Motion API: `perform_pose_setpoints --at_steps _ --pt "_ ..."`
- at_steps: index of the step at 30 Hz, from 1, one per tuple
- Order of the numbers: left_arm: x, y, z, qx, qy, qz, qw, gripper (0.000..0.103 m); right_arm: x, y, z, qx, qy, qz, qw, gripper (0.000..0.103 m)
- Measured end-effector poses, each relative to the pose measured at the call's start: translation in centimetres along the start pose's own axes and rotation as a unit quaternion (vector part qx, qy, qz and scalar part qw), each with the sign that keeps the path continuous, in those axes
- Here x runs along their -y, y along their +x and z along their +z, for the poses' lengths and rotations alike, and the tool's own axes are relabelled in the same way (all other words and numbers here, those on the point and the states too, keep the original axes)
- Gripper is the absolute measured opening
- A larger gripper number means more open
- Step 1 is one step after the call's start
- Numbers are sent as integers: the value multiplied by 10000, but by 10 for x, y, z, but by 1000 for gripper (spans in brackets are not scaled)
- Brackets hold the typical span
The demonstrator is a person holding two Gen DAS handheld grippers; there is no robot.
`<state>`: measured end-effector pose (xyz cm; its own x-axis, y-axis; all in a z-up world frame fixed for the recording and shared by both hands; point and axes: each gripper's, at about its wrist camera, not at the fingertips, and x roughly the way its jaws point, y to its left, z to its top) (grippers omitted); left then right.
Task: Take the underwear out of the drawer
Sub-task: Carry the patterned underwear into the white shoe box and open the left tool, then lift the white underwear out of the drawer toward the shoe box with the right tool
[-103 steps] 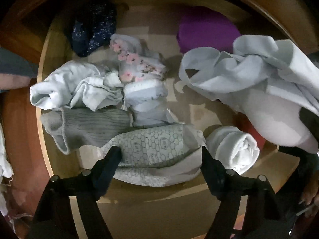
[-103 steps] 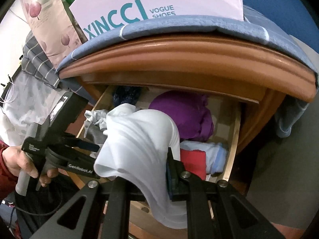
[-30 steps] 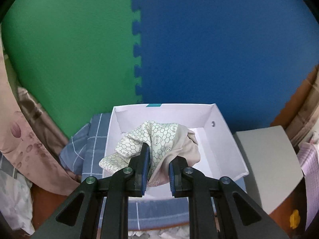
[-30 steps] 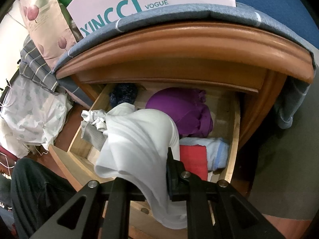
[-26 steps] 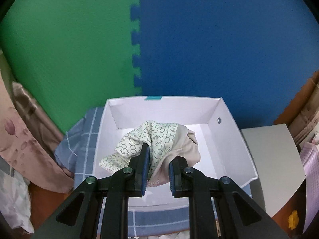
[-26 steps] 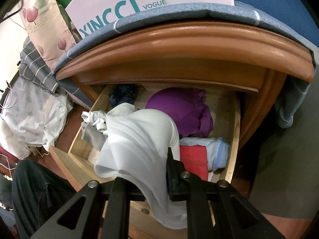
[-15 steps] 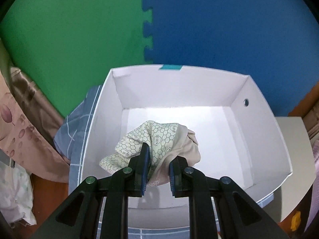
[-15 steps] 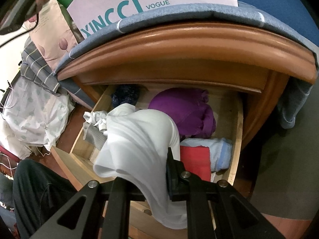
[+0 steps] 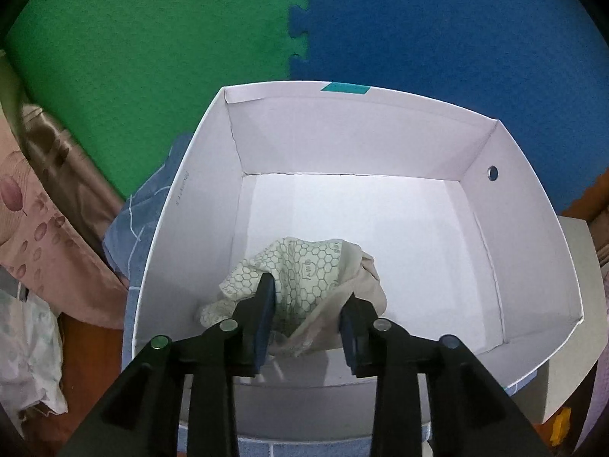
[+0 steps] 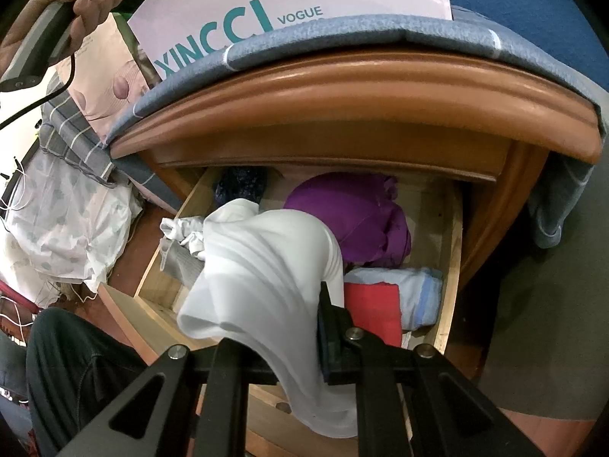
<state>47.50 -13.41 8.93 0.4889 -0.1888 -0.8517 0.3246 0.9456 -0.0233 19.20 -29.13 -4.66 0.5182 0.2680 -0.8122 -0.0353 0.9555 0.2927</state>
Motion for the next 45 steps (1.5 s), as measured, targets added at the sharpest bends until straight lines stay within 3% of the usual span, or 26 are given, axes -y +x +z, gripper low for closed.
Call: perform_pose_setpoints --at_steps 4,10,19,24,30,39,45 --pt "1 -9 -3 132 8 -58 9999 47 0 0 1 15 4 3 10000 13" --pt "7 -46 -11 591 176 -200 9979 59 1 0 1 61 16 8 10000 13" --pt "1 -123 -66 1230 406 -262 9912 78 -1 -7 1 148 -53 -63 9999 13" --pt "-19 -146 -110 1292 222 -334 9908 88 -3 -17 4 220 16 -73 9997 13" --pt "-44 -146 -162 1192 -39 80 9928 95 -13 -35 4 201 10 -129 9997 13" --pt "-75 -115 -223 853 -607 617 9926 96 -34 -82 17 365 -220 -197 9989 13" --pt "-80 -99 -245 656 -843 603 9924 96 -45 -110 25 475 -363 -280 9978 13"
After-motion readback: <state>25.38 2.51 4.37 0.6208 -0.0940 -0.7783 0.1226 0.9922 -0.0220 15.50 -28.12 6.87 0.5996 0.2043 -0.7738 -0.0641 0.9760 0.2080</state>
